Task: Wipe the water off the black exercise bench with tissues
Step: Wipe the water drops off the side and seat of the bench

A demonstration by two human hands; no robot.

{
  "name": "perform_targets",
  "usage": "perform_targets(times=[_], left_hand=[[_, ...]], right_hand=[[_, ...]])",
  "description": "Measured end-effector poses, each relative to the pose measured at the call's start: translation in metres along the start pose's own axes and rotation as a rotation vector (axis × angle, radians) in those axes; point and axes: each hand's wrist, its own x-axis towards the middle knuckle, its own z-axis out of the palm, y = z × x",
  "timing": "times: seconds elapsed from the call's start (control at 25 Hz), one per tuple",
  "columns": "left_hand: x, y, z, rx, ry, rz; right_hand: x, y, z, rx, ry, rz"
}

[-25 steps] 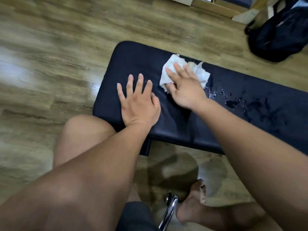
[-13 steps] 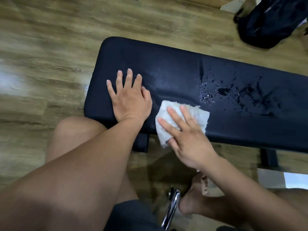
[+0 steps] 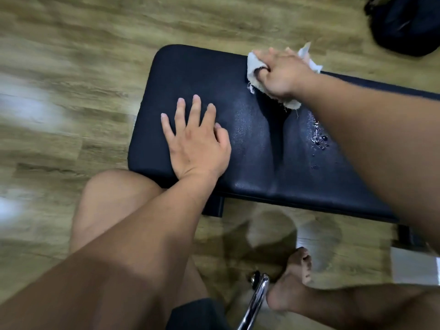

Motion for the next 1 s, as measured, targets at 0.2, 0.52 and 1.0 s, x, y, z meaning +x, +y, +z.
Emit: perform_targets(times=[0.2, 0.52, 1.0], left_hand=[[0.0, 0.001, 0.0, 0.002, -0.013, -0.003], [0.0, 0.0, -0.005, -0.039, -0.012, 0.007], [0.0, 0.001, -0.001, -0.121, 0.035, -0.011]], right_hand=[[-0.035, -0.011, 0.01, -0.069, 0.097, 0.03], [-0.191, -0.022, 0.069, 0.027, 0.135, -0.049], [-0.245, -0.015, 0.105, 0.045, 0.178, 0.029]])
